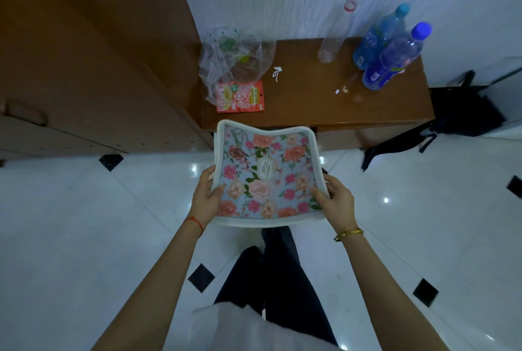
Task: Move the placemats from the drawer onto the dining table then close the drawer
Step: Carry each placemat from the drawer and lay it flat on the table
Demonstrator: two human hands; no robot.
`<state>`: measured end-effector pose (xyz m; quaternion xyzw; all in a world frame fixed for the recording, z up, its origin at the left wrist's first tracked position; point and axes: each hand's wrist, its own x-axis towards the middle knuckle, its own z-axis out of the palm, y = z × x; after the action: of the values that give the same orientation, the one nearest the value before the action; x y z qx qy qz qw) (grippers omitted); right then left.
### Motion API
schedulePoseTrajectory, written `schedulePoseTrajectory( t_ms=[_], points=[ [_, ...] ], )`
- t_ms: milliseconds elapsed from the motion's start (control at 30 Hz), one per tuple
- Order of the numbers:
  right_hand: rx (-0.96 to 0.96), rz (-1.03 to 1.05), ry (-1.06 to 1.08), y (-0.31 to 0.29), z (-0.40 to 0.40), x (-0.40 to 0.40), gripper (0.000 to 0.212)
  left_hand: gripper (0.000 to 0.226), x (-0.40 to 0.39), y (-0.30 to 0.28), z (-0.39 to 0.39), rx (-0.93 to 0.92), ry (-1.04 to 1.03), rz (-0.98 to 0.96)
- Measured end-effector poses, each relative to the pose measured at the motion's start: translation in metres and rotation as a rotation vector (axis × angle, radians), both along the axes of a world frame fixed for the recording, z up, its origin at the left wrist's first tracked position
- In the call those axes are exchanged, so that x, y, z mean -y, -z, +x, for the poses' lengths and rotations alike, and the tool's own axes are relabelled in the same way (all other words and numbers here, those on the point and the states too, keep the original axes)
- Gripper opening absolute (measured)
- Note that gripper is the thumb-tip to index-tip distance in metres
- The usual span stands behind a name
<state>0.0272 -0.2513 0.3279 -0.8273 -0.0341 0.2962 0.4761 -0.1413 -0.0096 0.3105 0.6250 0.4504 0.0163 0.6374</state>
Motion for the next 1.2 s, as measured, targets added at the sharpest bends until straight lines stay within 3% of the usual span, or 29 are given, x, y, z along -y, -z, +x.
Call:
schedulePoseTrajectory(
  t_ms=[267,500,867,1200],
  points=[
    [0.074,0.119,0.050,-0.123,-0.064,0.061,0.035,0.041,0.035,-0.124,-0.034,0.158,0.125,0.057],
    [0.171,0.101,0.232,-0.185,-0.113,0.134,0.042,0.042,0.087,-0.190,-0.034,0.261,0.301,0.085],
    [0.221,0.213,0.718,-0.216,-0.188,0.286,0.043,0.039,0.229,-0.225,0.027,0.333,0.759,0.005],
    [0.312,0.138,1.202,-0.232,-0.247,0.450,0.042,0.046,0.448,-0.234,0.102,0.361,1.205,-0.080]
  ],
)
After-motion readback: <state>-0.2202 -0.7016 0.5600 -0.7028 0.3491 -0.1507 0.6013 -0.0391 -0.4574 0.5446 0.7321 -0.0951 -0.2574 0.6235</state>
